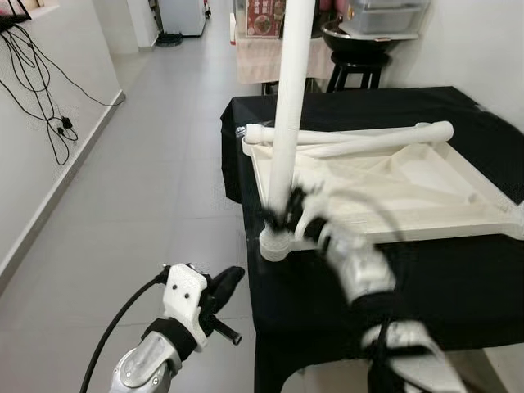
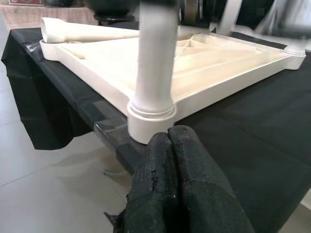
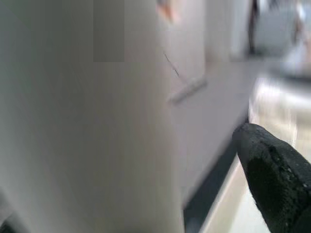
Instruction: Building children table
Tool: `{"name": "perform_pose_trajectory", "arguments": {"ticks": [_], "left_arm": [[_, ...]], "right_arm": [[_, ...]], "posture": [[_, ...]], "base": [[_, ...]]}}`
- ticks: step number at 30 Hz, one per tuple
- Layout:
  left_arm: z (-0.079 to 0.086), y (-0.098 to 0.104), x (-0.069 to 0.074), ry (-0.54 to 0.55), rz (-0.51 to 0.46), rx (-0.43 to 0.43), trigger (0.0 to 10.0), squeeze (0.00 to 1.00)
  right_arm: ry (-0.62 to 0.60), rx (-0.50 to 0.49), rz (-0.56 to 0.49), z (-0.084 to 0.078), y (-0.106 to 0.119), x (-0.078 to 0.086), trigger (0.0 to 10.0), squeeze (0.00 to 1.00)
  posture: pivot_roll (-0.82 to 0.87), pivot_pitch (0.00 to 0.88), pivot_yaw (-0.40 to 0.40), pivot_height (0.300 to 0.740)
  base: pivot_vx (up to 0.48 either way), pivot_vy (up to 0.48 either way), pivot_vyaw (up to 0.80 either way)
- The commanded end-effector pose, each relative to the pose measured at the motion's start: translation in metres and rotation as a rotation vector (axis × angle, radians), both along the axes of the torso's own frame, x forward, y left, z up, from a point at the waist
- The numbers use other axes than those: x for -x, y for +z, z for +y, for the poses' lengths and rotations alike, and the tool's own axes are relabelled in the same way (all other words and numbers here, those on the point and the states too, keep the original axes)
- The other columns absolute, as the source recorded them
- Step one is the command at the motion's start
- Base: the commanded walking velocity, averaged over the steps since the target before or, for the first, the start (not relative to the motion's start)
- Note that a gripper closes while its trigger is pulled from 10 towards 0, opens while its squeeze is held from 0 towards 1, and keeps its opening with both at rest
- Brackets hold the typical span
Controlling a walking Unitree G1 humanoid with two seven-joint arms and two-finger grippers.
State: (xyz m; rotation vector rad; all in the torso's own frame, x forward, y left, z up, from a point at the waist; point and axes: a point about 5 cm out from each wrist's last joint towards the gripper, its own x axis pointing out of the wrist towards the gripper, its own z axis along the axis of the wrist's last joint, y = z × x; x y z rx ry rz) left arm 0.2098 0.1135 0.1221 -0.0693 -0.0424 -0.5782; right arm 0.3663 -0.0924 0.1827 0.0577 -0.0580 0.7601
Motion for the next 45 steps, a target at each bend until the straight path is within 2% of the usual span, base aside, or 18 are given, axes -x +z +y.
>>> {"name": "perform_pose_trajectory", "arguments": {"ticks": [1, 2, 6, 7, 9, 10, 21, 22, 24, 26, 30, 32, 35, 39, 40, 41, 42, 45], "left_arm": [[0.000, -0.003, 0.001, 0.001, 0.015, -0.011, 10.0, 0.00], [0.001, -0.006, 0.003, -0.004, 0.028, -0.013, 10.0, 0.00], [0.002, -0.008, 0.003, -0.004, 0.036, -0.013, 10.0, 0.00], [0.000, -0.008, 0.003, -0.004, 0.038, -0.012, 10.0, 0.00], [-0.001, -0.008, 0.003, -0.005, 0.039, -0.011, 10.0, 0.00], [-0.002, -0.008, 0.004, -0.005, 0.039, -0.010, 10.0, 0.00], [0.002, -0.007, 0.004, -0.005, 0.039, -0.019, 10.0, 0.00], [0.003, -0.007, 0.005, -0.006, 0.038, -0.021, 10.0, 0.00], [0.003, -0.007, 0.005, -0.005, 0.038, -0.021, 10.0, 0.00], [0.006, -0.007, 0.006, -0.002, 0.038, -0.021, 10.0, 0.00], [0.008, -0.007, 0.005, 0.002, 0.040, -0.020, 10.0, 0.00], [0.007, -0.007, 0.003, -0.002, 0.040, -0.021, 10.0, 0.00], [0.007, -0.007, 0.002, -0.005, 0.039, -0.022, 10.0, 0.00], [0.008, -0.007, 0.001, -0.004, 0.036, -0.025, 10.0, 0.00], [0.008, -0.007, 0.000, 0.003, 0.033, -0.023, 10.0, 0.00], [0.007, -0.006, -0.001, 0.009, 0.031, -0.021, 10.0, 0.00], [0.007, -0.006, -0.002, 0.014, 0.029, -0.019, 10.0, 0.00], [0.007, -0.006, -0.003, 0.018, 0.026, -0.016, 10.0, 0.00]], "right_arm": [[0.024, -0.001, 0.066, 0.003, -0.019, 0.004, 10.0, 0.97], [0.216, 0.095, 0.052, -0.001, -0.013, -0.001, 10.0, 0.00], [0.382, 0.149, 0.076, -0.004, -0.008, -0.002, 10.0, 0.00], [0.439, 0.154, 0.098, -0.005, -0.008, -0.001, 4.2, 0.00], [0.471, 0.154, 0.111, -0.006, -0.007, -0.001, 4.2, 0.00], [0.486, 0.157, 0.127, -0.007, -0.008, -0.001, 0.0, 0.00], [0.332, 0.145, 0.185, -0.031, -0.038, 0.002, 0.0, 0.00], [0.180, 0.158, 0.234, -0.036, -0.058, 0.006, 0.0, 0.00], [0.104, 0.166, 0.262, -0.037, -0.068, 0.009, 0.0, 0.00], [-0.373, 0.214, 0.323, -0.042, -0.097, 0.018, 0.0, 0.00], [-0.438, 0.060, 0.382, -0.004, -0.111, 0.056, 0.0, 0.00], [-0.415, 0.036, 0.374, 0.008, -0.108, 0.061, 0.0, 0.00], [-0.403, 0.036, 0.361, 0.014, -0.106, 0.060, 0.0, 0.00], [-0.440, 0.093, 0.311, 0.012, -0.097, 0.036, 0.3, 0.00], [-0.417, 0.082, 0.289, 0.013, -0.089, 0.027, 10.0, 0.00], [-0.406, 0.073, 0.275, 0.015, -0.082, 0.023, 10.0, 0.31], [-0.379, 0.046, 0.264, 0.018, -0.075, 0.020, 10.0, 1.00], [-0.316, 0.000, 0.241, 0.021, -0.064, 0.014, 10.0, 1.00]], "posture": [[0.10, 0.000, -0.024, 0.740], [0.10, 0.000, -0.026, 0.740], [0.09, 0.000, -0.024, 0.740], [0.09, 0.000, -0.025, 0.740], [0.09, 0.000, -0.025, 0.740], [0.10, 0.000, -0.026, 0.740], [0.09, 0.000, -0.014, 0.740], [0.08, 0.000, -0.027, 0.740], [0.08, 0.000, -0.027, 0.740], [0.07, 0.000, -0.024, 0.740], [0.04, 0.000, 0.003, 0.740], [0.05, 0.000, 0.003, 0.740], [0.05, 0.000, 0.003, 0.740], [0.07, 0.000, -0.009, 0.740], [0.07, 0.000, -0.013, 0.740], [0.07, 0.000, -0.014, 0.740], [0.07, 0.000, -0.014, 0.740], [0.07, 0.000, -0.019, 0.740]], "base": [[0.000, 0.000, 0.00], [0.000, 0.000, 0.00], [0.000, 0.000, 0.00], [0.000, 0.000, 0.00], [0.000, 0.000, 0.00], [0.000, 0.000, 0.00], [0.000, 0.000, 0.00], [0.000, 0.000, 0.00], [0.000, 0.000, 0.00], [0.000, 0.000, 0.00], [0.000, 0.000, 0.00], [0.000, 0.000, 0.00], [0.000, 0.000, 0.00], [0.000, 0.000, 0.00], [0.000, 0.000, 0.00], [0.000, 0.000, 0.00], [0.000, 0.000, 0.00], [0.000, 0.000, 0.00]]}}
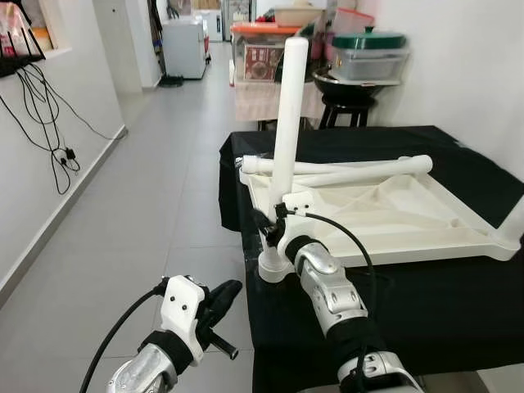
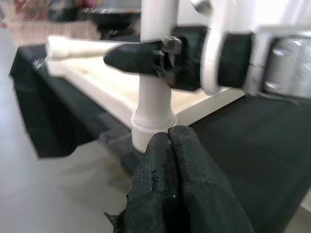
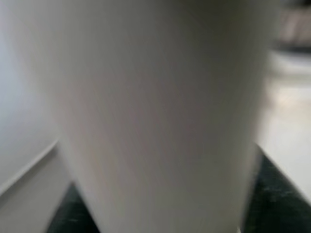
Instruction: Building children table
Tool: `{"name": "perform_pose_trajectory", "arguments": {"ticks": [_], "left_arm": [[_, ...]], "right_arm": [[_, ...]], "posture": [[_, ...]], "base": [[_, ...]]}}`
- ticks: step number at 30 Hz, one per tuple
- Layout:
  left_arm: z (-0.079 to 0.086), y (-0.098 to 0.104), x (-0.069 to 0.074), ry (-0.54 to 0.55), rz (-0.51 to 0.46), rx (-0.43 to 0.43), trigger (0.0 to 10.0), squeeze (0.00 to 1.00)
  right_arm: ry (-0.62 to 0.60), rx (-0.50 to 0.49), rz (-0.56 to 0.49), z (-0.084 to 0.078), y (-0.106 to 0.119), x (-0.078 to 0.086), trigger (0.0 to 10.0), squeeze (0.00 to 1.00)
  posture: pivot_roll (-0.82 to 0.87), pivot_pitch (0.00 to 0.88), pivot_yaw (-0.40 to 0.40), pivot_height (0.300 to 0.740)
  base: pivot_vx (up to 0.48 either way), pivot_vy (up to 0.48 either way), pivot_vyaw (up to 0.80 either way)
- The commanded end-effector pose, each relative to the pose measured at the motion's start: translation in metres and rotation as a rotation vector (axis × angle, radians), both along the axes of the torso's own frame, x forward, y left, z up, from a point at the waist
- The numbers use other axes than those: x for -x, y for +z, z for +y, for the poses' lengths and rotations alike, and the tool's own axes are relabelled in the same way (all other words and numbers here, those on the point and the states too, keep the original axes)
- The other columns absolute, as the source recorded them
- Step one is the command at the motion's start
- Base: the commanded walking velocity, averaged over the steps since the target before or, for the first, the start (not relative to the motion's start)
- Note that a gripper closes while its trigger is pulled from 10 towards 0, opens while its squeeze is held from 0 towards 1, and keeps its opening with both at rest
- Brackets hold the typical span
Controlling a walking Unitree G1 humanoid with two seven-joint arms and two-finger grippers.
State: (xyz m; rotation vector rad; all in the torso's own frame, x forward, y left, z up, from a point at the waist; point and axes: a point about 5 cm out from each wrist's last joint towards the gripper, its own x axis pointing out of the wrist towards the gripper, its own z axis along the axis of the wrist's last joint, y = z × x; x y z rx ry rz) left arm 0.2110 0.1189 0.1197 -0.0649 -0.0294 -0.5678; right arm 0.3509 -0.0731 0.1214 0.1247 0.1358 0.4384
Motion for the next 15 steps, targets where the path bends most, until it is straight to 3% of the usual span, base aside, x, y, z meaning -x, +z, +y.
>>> {"name": "perform_pose_trajectory", "arguments": {"ticks": [1, 2, 3, 4, 10, 15], "left_arm": [[0.001, -0.003, -0.002, 0.010, 0.012, -0.006, 10.0, 0.00], [0.001, -0.003, -0.002, 0.010, 0.012, -0.006, 10.0, 0.00], [0.001, -0.003, -0.003, 0.009, 0.010, -0.005, 10.0, 0.00], [0.001, -0.003, -0.004, 0.008, 0.009, -0.003, 10.0, 0.00], [-0.001, -0.003, -0.005, 0.002, 0.008, -0.003, 10.0, 0.00], [-0.002, -0.003, -0.004, 0.001, 0.008, -0.004, 10.0, 0.00]], "right_arm": [[0.100, -0.046, -0.017, 0.006, 0.011, -0.003, 10.0, 1.00], [0.100, -0.046, -0.017, 0.006, 0.011, -0.003, 10.0, 1.00], [0.214, -0.049, -0.056, 0.007, 0.021, -0.005, 10.0, 0.68], [0.338, 0.001, -0.093, 0.005, 0.026, -0.005, 10.0, 0.00], [0.626, 0.114, -0.059, -0.011, 0.026, -0.011, 10.0, 0.00], [0.669, 0.129, -0.025, -0.017, 0.028, -0.016, 10.0, 0.00]], "posture": [[0.07, 0.000, -0.020, 0.740], [0.07, 0.000, -0.020, 0.740], [0.07, 0.000, -0.017, 0.740], [0.07, 0.000, -0.020, 0.740], [0.08, 0.000, -0.027, 0.740], [0.09, 0.000, -0.032, 0.740]], "base": [[0.000, 0.000, 0.00], [0.000, 0.000, 0.00], [0.000, 0.000, 0.00], [0.000, 0.000, 0.00], [0.000, 0.000, 0.00], [0.000, 0.000, 0.00]]}}
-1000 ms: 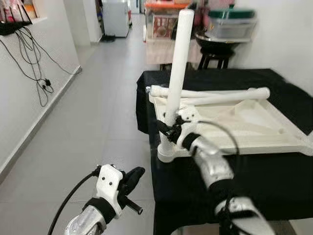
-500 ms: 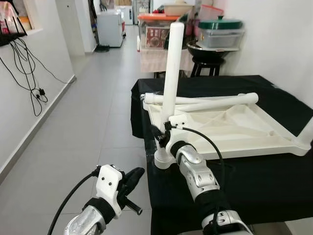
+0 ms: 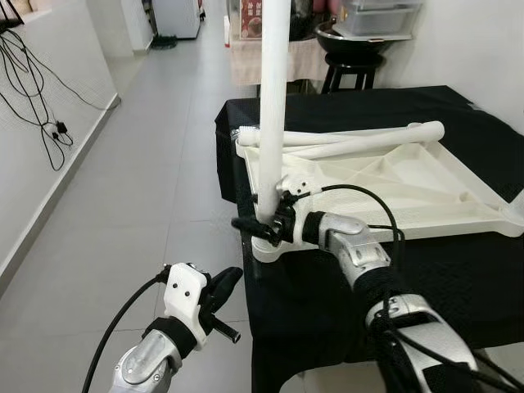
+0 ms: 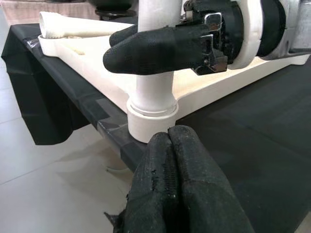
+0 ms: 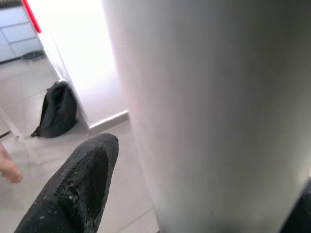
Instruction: Building children table
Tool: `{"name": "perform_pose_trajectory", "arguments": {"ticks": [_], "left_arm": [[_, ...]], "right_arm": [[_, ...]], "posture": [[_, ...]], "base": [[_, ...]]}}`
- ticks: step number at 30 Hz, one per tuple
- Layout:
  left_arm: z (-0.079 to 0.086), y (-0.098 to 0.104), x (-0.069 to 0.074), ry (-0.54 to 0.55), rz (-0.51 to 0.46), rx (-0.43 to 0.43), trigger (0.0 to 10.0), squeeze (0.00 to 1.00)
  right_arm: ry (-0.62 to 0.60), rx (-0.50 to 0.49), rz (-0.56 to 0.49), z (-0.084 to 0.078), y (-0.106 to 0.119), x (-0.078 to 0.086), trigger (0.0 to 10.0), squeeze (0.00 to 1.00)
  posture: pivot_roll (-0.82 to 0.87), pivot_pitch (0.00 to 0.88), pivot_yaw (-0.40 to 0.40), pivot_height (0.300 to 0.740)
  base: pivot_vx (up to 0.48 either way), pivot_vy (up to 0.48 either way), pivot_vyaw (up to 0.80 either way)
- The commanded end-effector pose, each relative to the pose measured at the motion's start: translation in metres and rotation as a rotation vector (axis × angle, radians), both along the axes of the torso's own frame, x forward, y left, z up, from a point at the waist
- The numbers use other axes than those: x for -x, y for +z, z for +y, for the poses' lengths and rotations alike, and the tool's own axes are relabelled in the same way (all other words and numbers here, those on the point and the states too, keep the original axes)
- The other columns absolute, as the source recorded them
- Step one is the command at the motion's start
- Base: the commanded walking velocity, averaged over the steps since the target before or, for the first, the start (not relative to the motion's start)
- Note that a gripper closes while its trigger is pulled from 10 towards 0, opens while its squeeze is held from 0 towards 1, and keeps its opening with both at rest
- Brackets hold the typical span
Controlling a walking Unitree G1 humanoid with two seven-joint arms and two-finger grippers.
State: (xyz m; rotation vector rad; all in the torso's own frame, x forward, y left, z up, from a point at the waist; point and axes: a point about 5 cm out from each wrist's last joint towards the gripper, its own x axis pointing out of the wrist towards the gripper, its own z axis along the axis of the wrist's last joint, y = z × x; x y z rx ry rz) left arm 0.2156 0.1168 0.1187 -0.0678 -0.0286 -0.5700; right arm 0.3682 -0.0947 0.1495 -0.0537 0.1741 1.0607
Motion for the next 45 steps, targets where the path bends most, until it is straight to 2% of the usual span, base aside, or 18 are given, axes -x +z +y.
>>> {"name": "perform_pose_trajectory", "arguments": {"ticks": [1, 2, 4, 5, 15, 18, 19, 21, 22, 23, 24, 27, 33, 34, 36, 37, 43, 45], "left_arm": [[-0.001, -0.003, 0.001, 0.004, 0.006, -0.006, 10.0, 0.00], [-0.001, -0.003, 0.001, 0.005, 0.007, -0.006, 10.0, 0.00], [-0.001, -0.003, 0.001, 0.005, 0.007, -0.006, 10.0, 0.00], [-0.001, -0.003, 0.001, 0.006, 0.007, -0.006, 10.0, 0.00], [-0.002, -0.005, 0.003, 0.003, 0.014, -0.008, 10.0, 0.00], [-0.001, -0.005, 0.005, 0.001, 0.017, -0.008, 10.0, 0.00], [0.000, -0.005, 0.007, 0.002, 0.019, -0.008, 10.0, 0.00], [0.000, -0.005, 0.007, 0.002, 0.019, -0.008, 10.0, 0.00], [0.003, -0.004, 0.008, 0.006, 0.022, -0.009, 10.0, 0.00], [0.003, -0.004, 0.008, 0.006, 0.022, -0.009, 10.0, 0.00], [0.004, -0.004, 0.009, 0.008, 0.022, -0.009, 10.0, 0.00], [0.004, -0.004, 0.007, -0.002, 0.022, -0.012, 10.0, 0.00], [0.004, -0.004, 0.005, -0.014, 0.023, -0.019, 10.0, 0.00], [0.004, -0.005, 0.005, -0.009, 0.021, -0.018, 10.0, 0.00], [0.004, -0.005, 0.004, -0.003, 0.019, -0.017, 10.0, 0.00], [0.003, -0.005, 0.003, 0.004, 0.017, -0.013, 10.0, 0.00], [0.001, -0.004, 0.002, 0.010, 0.013, -0.006, 10.0, 0.00], [0.001, -0.004, 0.002, 0.010, 0.013, -0.006, 10.0, 0.00]], "right_arm": [[0.034, 0.003, 0.009, 0.003, 0.000, 0.000, 10.0, 0.00], [0.039, -0.005, 0.018, 0.000, 0.001, -0.001, 4.4, 0.00], [0.039, -0.005, 0.018, 0.000, 0.001, -0.001, 4.4, 0.00], [0.047, -0.011, 0.026, -0.001, 0.002, -0.001, 0.0, 0.00], [0.037, -0.049, 0.085, -0.023, -0.009, 0.002, 0.0, 0.00], [-0.055, -0.018, 0.088, -0.039, -0.025, 0.007, 0.0, 0.00], [-0.195, 0.035, 0.088, -0.044, -0.043, 0.012, 0.0, 0.00], [-0.195, 0.035, 0.088, -0.044, -0.043, 0.012, 0.0, 0.00], [-0.714, 0.106, 0.113, -0.034, -0.084, 0.043, 0.0, 0.00], [-0.714, 0.106, 0.113, -0.034, -0.084, 0.043, 0.0, 0.00], [-0.827, 0.097, 0.140, -0.028, -0.091, 0.062, 0.0, 0.00], [-0.820, 0.071, 0.167, -0.007, -0.094, 0.078, 0.0, 0.00], [-0.814, 0.107, 0.101, -0.004, -0.089, 0.059, 0.0, 0.00], [-0.798, 0.109, 0.080, 0.000, -0.082, 0.047, 10.0, 0.00], [-0.768, 0.085, 0.065, 0.006, -0.073, 0.040, 10.0, 0.00], [-0.722, 0.049, 0.053, 0.010, -0.064, 0.033, 10.0, 1.00], [-0.480, -0.089, -0.001, 0.015, -0.025, 0.017, 10.0, 1.00], [-0.480, -0.089, -0.001, 0.015, -0.025, 0.017, 10.0, 1.00]], "posture": [[0.09, 0.000, -0.035, 0.740], [0.10, 0.000, -0.037, 0.740], [0.10, 0.000, -0.037, 0.740], [0.10, 0.000, -0.037, 0.740], [0.10, 0.000, -0.026, 0.740], [0.09, 0.000, -0.029, 0.740], [0.09, 0.000, -0.032, 0.740], [0.09, 0.000, -0.032, 0.740], [0.08, 0.000, -0.022, 0.740], [0.08, 0.000, -0.022, 0.740], [0.08, 0.000, -0.020, 0.740], [0.06, 0.000, -0.009, 0.740], [0.07, 0.000, -0.012, 0.740], [0.07, 0.000, -0.021, 0.740], [0.07, 0.000, -0.022, 0.740], [0.08, 0.000, -0.028, 0.740], [0.08, 0.000, -0.032, 0.740], [0.08, 0.000, -0.032, 0.740]], "base": [[0.000, 0.000, 0.00], [0.000, 0.000, 0.00], [0.000, 0.000, 0.00], [0.000, 0.000, 0.00], [0.000, 0.000, 0.00], [0.000, 0.000, 0.00], [0.000, 0.000, 0.00], [0.000, 0.000, 0.00], [0.000, 0.000, 0.00], [0.000, 0.000, 0.00], [0.000, 0.000, 0.00], [0.000, 0.000, 0.00], [0.000, 0.000, 0.00], [0.000, 0.000, 0.00], [0.000, 0.000, 0.00], [0.000, 0.000, 0.00], [0.000, 0.000, 0.00], [0.000, 0.000, 0.00]]}}
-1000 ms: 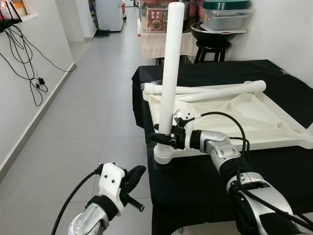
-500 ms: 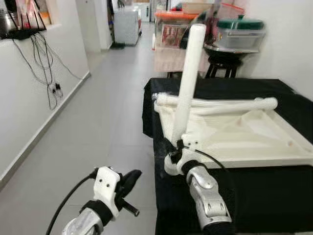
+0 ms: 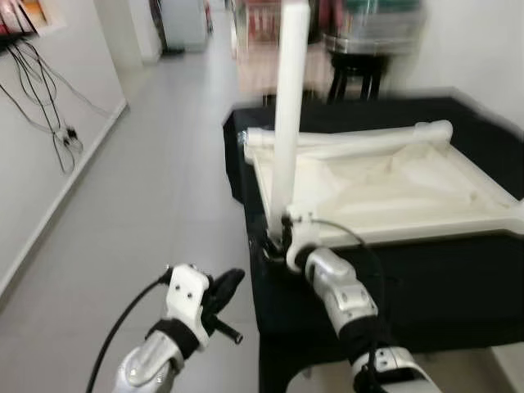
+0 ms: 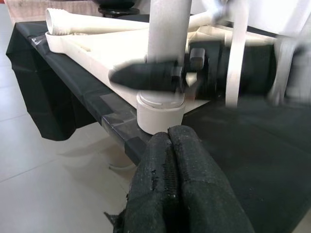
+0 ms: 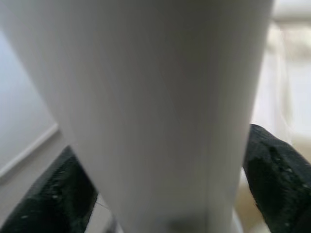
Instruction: Building children table
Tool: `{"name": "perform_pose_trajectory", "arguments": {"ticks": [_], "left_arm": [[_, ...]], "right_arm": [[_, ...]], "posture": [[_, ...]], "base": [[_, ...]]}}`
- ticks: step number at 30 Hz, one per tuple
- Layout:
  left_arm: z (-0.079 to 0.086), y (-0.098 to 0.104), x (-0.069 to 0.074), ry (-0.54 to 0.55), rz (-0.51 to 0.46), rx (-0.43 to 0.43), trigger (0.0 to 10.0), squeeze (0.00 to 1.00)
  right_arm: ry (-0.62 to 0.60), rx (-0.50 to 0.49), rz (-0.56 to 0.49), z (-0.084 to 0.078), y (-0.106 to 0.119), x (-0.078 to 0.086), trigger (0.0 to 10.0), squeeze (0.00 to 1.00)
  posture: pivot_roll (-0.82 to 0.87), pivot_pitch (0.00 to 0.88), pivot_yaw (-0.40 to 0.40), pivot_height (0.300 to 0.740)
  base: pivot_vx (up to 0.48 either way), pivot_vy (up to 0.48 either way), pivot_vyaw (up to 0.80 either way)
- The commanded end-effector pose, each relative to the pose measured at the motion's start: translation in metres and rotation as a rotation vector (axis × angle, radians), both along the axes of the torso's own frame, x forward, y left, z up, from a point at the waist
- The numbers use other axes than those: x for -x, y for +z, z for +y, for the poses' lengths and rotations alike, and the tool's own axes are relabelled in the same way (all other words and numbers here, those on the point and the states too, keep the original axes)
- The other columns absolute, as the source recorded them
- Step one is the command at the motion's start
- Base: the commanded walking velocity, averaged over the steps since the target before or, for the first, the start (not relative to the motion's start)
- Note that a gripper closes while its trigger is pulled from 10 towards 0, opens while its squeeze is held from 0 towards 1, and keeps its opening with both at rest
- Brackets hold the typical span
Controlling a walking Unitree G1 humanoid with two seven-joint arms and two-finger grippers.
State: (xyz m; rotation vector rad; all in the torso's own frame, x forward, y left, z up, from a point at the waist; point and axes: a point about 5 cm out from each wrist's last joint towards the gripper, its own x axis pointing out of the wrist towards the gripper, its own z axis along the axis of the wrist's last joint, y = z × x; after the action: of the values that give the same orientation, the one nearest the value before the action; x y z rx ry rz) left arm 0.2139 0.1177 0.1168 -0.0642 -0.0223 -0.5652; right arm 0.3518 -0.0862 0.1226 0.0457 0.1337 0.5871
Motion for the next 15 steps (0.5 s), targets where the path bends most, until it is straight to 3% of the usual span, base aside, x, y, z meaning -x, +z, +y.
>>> {"name": "perform_pose_trajectory", "arguments": {"ticks": [1, 3, 4, 5, 6, 7, 9, 12, 13, 15], "left_arm": [[0.000, -0.002, 0.000, 0.004, 0.008, 0.000, 10.0, 0.00], [0.000, -0.002, 0.000, 0.004, 0.008, 0.000, 10.0, 0.00], [-0.001, -0.002, 0.000, 0.002, 0.008, 0.000, 10.0, 0.00], [-0.001, -0.002, 0.000, 0.002, 0.008, 0.000, 10.0, 0.00], [-0.002, -0.002, 0.000, 0.000, 0.008, 0.000, 10.0, 0.00], [-0.002, -0.002, 0.000, 0.000, 0.008, 0.000, 10.0, 0.00], [-0.002, -0.002, 0.000, 0.001, 0.009, 0.001, 10.0, 0.00], [-0.002, -0.002, 0.000, 0.002, 0.009, 0.002, 10.0, 0.00], [-0.002, -0.002, 0.001, 0.003, 0.009, 0.002, 10.0, 0.00], [-0.003, -0.003, 0.001, 0.004, 0.009, 0.001, 10.0, 0.00]], "right_arm": [[0.072, -0.026, -0.029, 0.003, 0.011, -0.002, 10.0, 0.00], [0.072, -0.026, -0.029, 0.003, 0.011, -0.002, 10.0, 0.00], [0.188, 0.002, -0.055, -0.003, 0.020, -0.007, 10.0, 0.00], [0.188, 0.002, -0.055, -0.003, 0.020, -0.007, 10.0, 0.00], [0.293, 0.038, -0.057, -0.009, 0.025, -0.011, 10.0, 0.00], [0.293, 0.038, -0.057, -0.009, 0.025, -0.011, 10.0, 0.00], [0.424, 0.074, -0.034, -0.016, 0.030, -0.017, 10.0, 0.00], [0.452, 0.067, -0.023, -0.016, 0.031, -0.018, 10.0, 0.00], [0.461, 0.046, -0.014, -0.016, 0.033, -0.020, 0.0, 0.00], [0.466, 0.025, -0.008, -0.017, 0.033, -0.020, 0.0, 0.00]], "posture": [[0.08, 0.000, -0.033, 0.740], [0.08, 0.000, -0.033, 0.740], [0.08, 0.000, -0.034, 0.740], [0.08, 0.000, -0.034, 0.740], [0.09, 0.000, -0.039, 0.740], [0.09, 0.000, -0.039, 0.740], [0.10, 0.000, -0.043, 0.740], [0.10, 0.000, -0.043, 0.740], [0.10, 0.000, -0.042, 0.740], [0.10, 0.000, -0.040, 0.740]], "base": [[0.000, 0.000, 0.00], [0.000, 0.000, 0.00], [0.000, 0.000, 0.00], [0.000, 0.000, 0.00], [0.000, 0.000, 0.00], [0.000, 0.000, 0.00], [0.000, 0.000, 0.00], [0.000, 0.000, 0.00], [0.000, 0.000, 0.00], [0.000, 0.000, 0.00]]}}
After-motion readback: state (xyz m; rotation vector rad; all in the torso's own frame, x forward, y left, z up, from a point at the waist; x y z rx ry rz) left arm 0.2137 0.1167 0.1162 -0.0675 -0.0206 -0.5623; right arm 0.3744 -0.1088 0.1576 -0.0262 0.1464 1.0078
